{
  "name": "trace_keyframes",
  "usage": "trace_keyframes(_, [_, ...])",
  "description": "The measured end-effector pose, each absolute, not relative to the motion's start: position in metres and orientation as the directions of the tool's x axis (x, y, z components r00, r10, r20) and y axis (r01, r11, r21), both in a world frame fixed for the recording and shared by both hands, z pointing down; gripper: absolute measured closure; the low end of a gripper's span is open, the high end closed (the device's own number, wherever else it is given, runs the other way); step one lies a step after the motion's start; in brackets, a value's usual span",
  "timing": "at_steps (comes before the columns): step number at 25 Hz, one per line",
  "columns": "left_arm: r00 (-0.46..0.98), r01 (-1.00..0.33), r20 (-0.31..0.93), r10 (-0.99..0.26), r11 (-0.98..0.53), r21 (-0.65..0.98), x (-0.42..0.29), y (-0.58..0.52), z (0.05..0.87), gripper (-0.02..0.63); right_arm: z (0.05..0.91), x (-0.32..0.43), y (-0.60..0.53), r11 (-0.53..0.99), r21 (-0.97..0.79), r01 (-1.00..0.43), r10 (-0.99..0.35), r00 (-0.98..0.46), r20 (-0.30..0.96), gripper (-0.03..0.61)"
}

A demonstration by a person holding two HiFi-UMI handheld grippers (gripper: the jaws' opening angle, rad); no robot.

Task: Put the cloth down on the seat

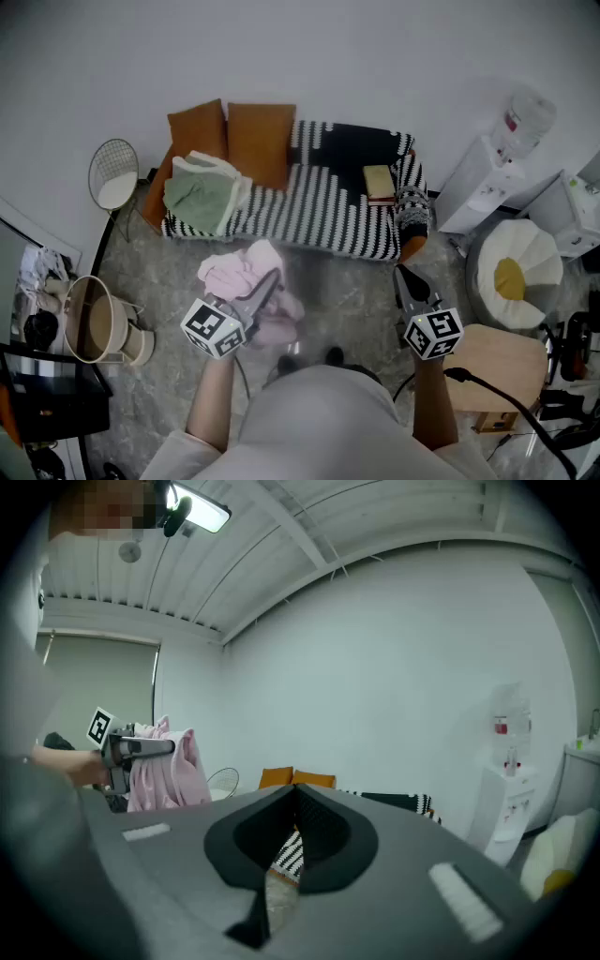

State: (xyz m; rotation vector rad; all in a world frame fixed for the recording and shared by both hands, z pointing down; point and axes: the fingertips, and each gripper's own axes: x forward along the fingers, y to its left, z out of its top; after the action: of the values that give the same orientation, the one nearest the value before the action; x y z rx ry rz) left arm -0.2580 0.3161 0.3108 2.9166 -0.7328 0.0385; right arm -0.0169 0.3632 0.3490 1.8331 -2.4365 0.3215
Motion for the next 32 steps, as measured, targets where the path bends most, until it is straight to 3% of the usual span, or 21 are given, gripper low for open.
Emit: trace_keyframes(32, [0.849, -0.528, 0.06, -0.525, -0.842, 0.109, -0.209, 0.314, 0.321, 0.537, 0.359, 0.041, 0.349, 0.29, -0.14, -0.947, -0.933, -0.312, 0.179, 0.574])
